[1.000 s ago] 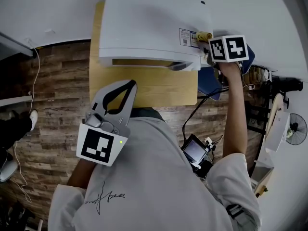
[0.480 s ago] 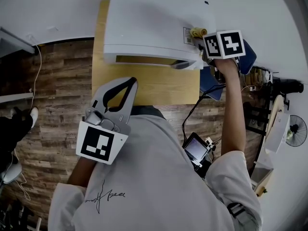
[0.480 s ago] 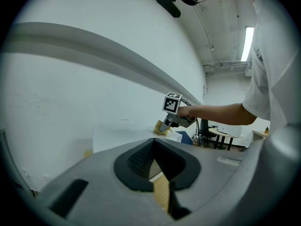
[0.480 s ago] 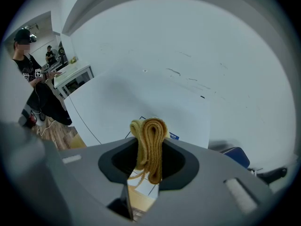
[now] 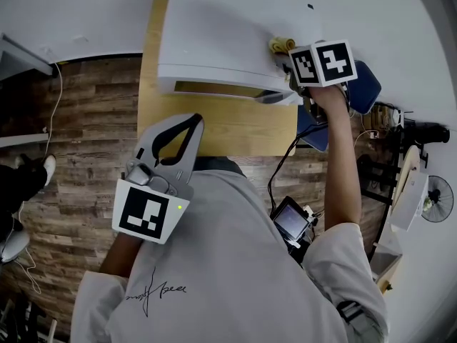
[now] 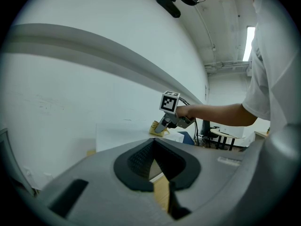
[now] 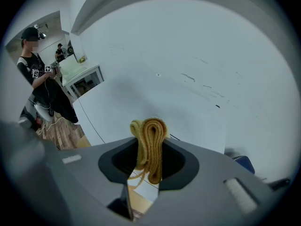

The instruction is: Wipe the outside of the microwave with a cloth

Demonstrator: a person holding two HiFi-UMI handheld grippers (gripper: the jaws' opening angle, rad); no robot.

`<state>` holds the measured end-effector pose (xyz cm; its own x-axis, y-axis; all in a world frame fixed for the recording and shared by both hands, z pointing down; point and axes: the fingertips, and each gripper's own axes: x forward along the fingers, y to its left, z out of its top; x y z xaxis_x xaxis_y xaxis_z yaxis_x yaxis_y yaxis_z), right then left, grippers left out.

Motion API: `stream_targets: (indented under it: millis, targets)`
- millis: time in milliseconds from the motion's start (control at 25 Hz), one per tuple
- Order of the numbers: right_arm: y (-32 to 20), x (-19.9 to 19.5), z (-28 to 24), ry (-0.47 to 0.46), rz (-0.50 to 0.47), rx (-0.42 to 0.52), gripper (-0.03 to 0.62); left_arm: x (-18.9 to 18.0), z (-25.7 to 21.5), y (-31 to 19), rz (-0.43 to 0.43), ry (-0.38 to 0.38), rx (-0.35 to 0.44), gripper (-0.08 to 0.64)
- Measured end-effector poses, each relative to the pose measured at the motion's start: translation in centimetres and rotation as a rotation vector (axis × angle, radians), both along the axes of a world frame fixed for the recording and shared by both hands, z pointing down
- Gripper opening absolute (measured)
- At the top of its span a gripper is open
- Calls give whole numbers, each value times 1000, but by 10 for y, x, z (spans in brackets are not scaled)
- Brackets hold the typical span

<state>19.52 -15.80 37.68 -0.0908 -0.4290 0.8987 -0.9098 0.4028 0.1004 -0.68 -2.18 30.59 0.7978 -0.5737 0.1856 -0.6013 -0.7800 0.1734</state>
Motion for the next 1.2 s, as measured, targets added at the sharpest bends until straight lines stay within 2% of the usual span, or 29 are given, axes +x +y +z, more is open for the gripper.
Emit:
stream_targets:
  millis: [800,1200]
  targets:
    - [-16,-113,-2,-84,-206,4,121,-21,-4,0,-88,10,11,-6]
    - [-23,-198,0,-186,-356,0,123,-43,-3,0,-177,3,5,-6]
